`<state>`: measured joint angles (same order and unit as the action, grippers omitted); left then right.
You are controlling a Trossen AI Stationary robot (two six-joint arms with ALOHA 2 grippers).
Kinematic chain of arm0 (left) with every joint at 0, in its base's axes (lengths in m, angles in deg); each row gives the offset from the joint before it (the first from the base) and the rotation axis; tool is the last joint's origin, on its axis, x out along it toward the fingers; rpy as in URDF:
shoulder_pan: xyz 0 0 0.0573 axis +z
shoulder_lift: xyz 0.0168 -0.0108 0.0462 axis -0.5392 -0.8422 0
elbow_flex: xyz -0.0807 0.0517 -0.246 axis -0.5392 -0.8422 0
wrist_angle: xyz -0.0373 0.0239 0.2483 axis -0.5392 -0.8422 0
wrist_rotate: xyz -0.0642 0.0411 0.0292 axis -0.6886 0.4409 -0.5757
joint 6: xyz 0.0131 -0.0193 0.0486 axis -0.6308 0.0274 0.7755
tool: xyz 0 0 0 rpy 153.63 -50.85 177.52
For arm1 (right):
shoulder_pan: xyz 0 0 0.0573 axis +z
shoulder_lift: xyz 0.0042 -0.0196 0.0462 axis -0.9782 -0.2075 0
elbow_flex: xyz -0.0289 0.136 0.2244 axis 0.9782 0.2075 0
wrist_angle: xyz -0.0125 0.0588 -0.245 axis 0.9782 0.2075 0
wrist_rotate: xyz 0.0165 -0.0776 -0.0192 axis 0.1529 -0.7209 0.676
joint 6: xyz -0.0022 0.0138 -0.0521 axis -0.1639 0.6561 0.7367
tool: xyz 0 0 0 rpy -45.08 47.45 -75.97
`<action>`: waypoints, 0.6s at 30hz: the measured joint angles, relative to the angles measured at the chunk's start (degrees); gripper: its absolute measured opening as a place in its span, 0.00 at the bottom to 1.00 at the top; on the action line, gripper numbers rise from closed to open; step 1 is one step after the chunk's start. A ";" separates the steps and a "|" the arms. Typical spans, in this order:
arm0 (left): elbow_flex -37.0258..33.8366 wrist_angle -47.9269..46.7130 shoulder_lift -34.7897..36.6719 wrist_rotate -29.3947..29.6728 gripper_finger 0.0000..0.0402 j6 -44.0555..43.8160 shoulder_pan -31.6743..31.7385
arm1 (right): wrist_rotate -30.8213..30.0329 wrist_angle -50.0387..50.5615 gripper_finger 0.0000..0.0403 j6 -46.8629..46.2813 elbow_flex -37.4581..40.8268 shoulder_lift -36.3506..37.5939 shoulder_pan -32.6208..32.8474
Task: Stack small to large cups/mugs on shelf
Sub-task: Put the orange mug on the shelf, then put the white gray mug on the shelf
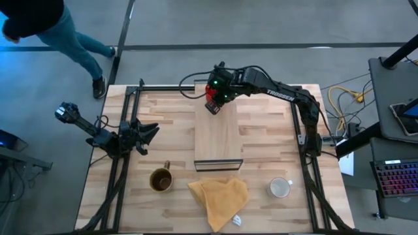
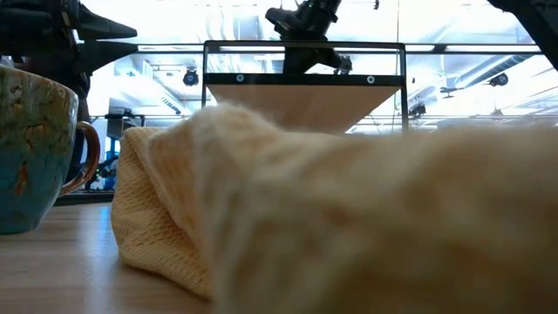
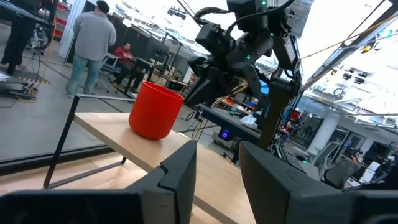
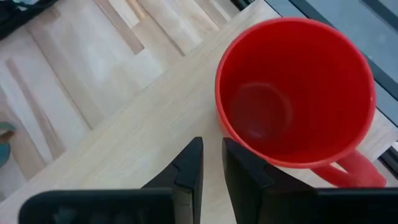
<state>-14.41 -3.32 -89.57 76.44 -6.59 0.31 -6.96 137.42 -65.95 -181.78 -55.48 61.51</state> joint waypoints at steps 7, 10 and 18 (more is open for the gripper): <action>0.00 0.02 -0.05 0.01 0.27 -0.04 -0.01 | 3.09 12.77 0.13 -0.32 -1.44 2.36 1.55; 0.00 0.02 -0.11 0.02 0.27 -0.05 0.00 | 1.20 19.53 0.13 -0.34 -1.36 6.03 4.88; 0.00 -0.04 -0.02 -0.15 0.27 0.02 -0.01 | 0.55 22.39 0.14 -18.82 12.27 26.88 19.52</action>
<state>-14.41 -3.36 -89.59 76.29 -6.56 0.30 -6.41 159.81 -84.77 -169.51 -28.60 81.03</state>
